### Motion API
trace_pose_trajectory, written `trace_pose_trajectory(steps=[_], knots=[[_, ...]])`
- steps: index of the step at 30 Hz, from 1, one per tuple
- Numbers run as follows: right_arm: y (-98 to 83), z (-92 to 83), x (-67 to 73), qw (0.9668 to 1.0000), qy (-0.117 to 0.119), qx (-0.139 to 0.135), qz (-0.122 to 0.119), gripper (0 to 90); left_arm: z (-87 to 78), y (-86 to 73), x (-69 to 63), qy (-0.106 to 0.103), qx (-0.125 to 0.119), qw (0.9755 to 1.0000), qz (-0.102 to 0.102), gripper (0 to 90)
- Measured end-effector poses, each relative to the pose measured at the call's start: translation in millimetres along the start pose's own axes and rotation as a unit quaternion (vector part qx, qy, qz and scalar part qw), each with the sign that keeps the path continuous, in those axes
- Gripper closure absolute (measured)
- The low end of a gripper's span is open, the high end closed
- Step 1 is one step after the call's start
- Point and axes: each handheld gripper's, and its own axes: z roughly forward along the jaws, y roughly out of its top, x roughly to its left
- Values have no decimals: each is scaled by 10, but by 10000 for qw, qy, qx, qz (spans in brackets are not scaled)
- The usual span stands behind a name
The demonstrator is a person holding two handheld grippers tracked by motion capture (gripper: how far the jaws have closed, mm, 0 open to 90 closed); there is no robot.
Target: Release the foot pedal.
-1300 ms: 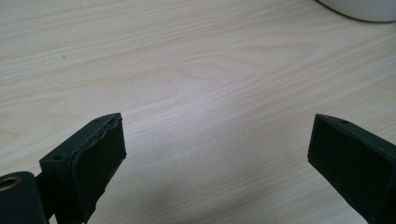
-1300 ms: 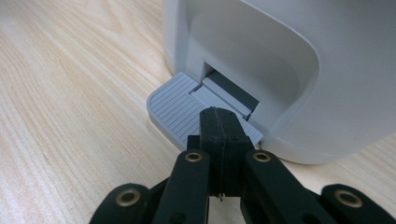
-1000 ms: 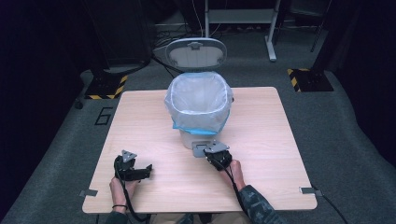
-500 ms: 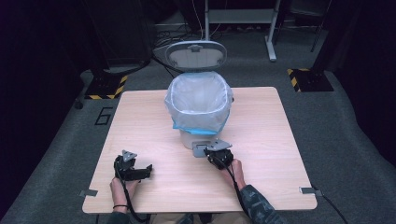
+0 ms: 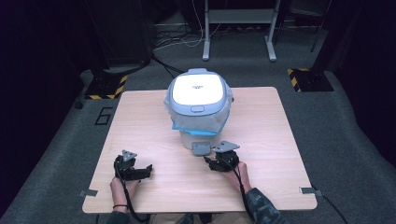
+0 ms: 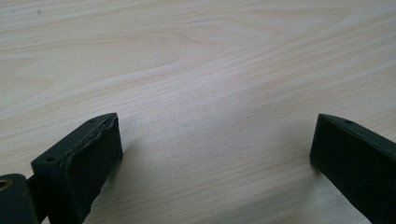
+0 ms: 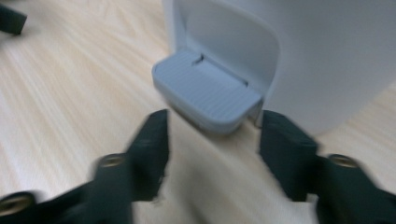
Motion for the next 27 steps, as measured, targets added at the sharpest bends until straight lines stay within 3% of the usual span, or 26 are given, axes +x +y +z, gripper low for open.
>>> trace_pose_trajectory(steps=[5,9,14,20,27], knots=[[-56,-129,-15,9999,-60,69,71,179,0,0,0,0,-1,10000,-1,21],[-103,-316,-78,9997,-139,-12,180,141,0,0,-1,-1,4,10000,-9,20],[-208,-599,-232,9980,-454,-158,402,103,0,1,0,3,2,10000,0,21],[-429,-929,-534,9915,-977,-161,842,93,2,0,-4,-1,-10,10000,-31,21],[-725,-1181,-806,9815,-1517,20,1166,94,1,0,-2,1,-2,10000,-16,21]])
